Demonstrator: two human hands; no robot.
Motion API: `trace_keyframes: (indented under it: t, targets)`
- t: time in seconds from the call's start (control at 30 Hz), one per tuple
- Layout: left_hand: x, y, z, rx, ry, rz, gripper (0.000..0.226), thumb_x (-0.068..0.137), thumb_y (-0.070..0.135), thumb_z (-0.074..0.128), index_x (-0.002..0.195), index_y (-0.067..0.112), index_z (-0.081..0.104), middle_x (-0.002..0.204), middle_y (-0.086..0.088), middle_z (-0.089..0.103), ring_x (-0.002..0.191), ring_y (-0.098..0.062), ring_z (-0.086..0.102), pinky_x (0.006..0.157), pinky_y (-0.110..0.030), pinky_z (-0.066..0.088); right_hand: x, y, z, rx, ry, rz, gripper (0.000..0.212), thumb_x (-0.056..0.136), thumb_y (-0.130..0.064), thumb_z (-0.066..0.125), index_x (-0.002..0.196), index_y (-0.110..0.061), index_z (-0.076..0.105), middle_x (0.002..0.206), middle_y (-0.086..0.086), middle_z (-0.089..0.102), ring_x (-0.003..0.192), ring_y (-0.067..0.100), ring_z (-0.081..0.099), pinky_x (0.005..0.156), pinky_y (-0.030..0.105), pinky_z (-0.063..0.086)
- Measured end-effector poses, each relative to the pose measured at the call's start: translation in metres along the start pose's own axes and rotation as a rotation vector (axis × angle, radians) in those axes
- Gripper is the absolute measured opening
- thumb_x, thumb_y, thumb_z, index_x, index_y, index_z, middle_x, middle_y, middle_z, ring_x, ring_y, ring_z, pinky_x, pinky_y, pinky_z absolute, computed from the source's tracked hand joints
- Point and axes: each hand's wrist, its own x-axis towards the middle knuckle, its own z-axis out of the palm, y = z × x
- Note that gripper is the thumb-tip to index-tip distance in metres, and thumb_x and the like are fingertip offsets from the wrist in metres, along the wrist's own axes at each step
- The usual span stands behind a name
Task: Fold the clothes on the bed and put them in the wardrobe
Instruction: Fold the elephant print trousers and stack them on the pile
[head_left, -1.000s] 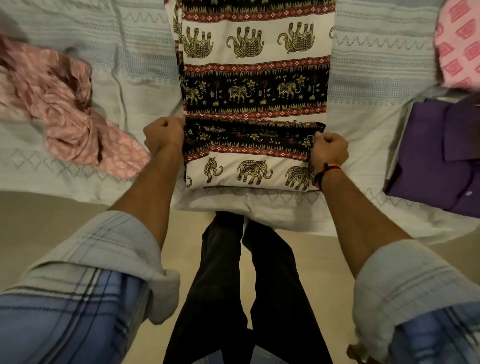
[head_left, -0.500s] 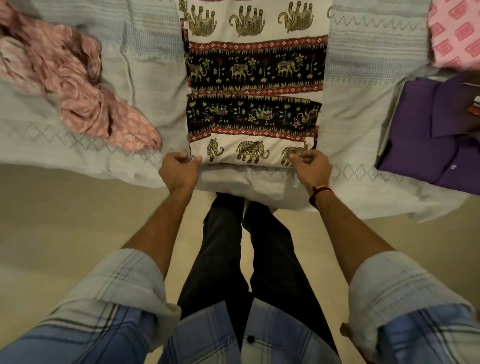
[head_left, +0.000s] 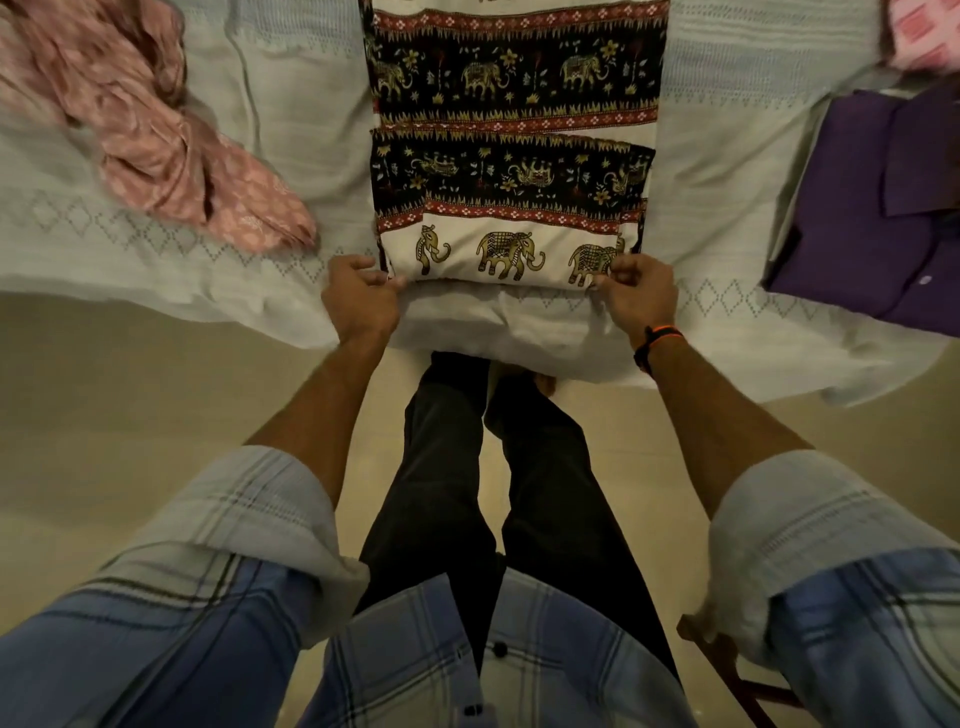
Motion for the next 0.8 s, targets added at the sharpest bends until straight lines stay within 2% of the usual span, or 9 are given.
trace_keyframes:
  t: [0.17,0.27,0.33,0.4,0.43,0.5,0.6,0.7,0.8]
  targets:
    - [0.003,-0.005,-0.01,-0.138,0.041,0.017,0.038,0.081,0.0,0.074,0.109,0.007,0.049,0.072,0.003,0.062,0.063,-0.011,0.064,0.061,-0.02,0.057,0.006,0.01,-0.005,0.123,-0.023,-0.01,0.024,0.088,-0.008,0.07,0.11,-0.001,0.064,0.085,-0.002,0.06,0.088,0.016,0.058,0.093,0.035,0.054]
    - [0.018,-0.012,-0.03,-0.079,0.087,0.037,0.042,0.081,0.0,0.073,0.104,0.015,0.041,0.077,0.003,0.062,0.07,-0.012,0.066,0.072,-0.027,0.059,0.016,0.016,-0.025,0.092,-0.089,-0.102,0.023,0.088,-0.004,0.068,0.11,0.002,0.063,0.097,0.012,0.064,0.093,0.021,0.062,0.093,0.042,0.055]
    - [0.028,-0.015,-0.046,0.011,0.072,0.062,0.044,0.081,0.0,0.071,0.105,0.016,0.038,0.074,0.006,0.057,0.066,-0.005,0.059,0.065,-0.017,0.054,0.027,0.018,-0.041,-0.004,-0.119,-0.131,0.02,0.087,-0.004,0.069,0.107,-0.002,0.064,0.098,0.013,0.066,0.095,0.025,0.064,0.094,0.046,0.054]
    - [0.031,-0.016,-0.055,0.106,-0.052,0.11,0.043,0.081,-0.001,0.072,0.108,0.014,0.041,0.072,0.005,0.056,0.066,-0.007,0.057,0.056,-0.012,0.047,0.035,0.016,-0.051,-0.098,-0.141,-0.126,0.021,0.086,-0.007,0.071,0.106,-0.007,0.064,0.098,0.016,0.067,0.097,0.029,0.065,0.096,0.047,0.052]
    - [0.031,-0.017,-0.055,0.154,-0.086,0.14,0.042,0.081,0.0,0.073,0.109,0.012,0.044,0.074,0.002,0.059,0.07,-0.012,0.059,0.058,-0.013,0.046,0.036,0.014,-0.052,-0.147,-0.155,-0.12,0.023,0.087,-0.008,0.071,0.109,-0.007,0.063,0.098,0.015,0.066,0.096,0.028,0.064,0.097,0.045,0.051]
    - [0.024,-0.016,-0.05,0.204,-0.076,0.179,0.038,0.08,0.004,0.073,0.111,0.007,0.05,0.081,-0.003,0.062,0.081,-0.019,0.063,0.074,-0.023,0.049,0.03,0.008,-0.047,-0.273,-0.167,-0.103,0.031,0.088,-0.009,0.068,0.118,-0.003,0.059,0.097,0.01,0.062,0.095,0.022,0.058,0.098,0.036,0.047]
    - [0.007,-0.011,-0.036,0.359,-0.066,0.263,0.05,0.073,-0.001,0.069,0.12,0.004,0.05,0.109,-0.012,0.063,0.105,-0.028,0.06,0.089,-0.034,0.045,0.009,-0.007,-0.026,-0.429,-0.047,-0.188,0.053,0.078,-0.006,0.07,0.125,-0.002,0.048,0.117,0.017,0.058,0.108,0.031,0.054,0.099,0.043,0.045]
    - [-0.013,0.0,-0.022,0.495,-0.046,0.648,0.075,0.058,-0.004,0.07,0.13,0.002,0.048,0.137,-0.017,0.045,0.125,-0.031,0.044,0.104,-0.036,0.04,-0.017,-0.022,-0.002,-0.681,0.047,-0.507,0.072,0.068,-0.013,0.073,0.133,-0.005,0.045,0.137,0.018,0.046,0.123,0.035,0.046,0.103,0.048,0.042]
    - [-0.018,0.012,0.005,0.545,-0.185,0.896,0.075,0.074,0.002,0.066,0.143,0.0,0.04,0.154,-0.017,0.032,0.14,-0.032,0.032,0.118,-0.041,0.029,-0.028,-0.03,0.027,-0.716,-0.136,-0.745,0.075,0.083,-0.029,0.065,0.147,-0.003,0.035,0.155,0.019,0.03,0.142,0.034,0.031,0.117,0.049,0.029]
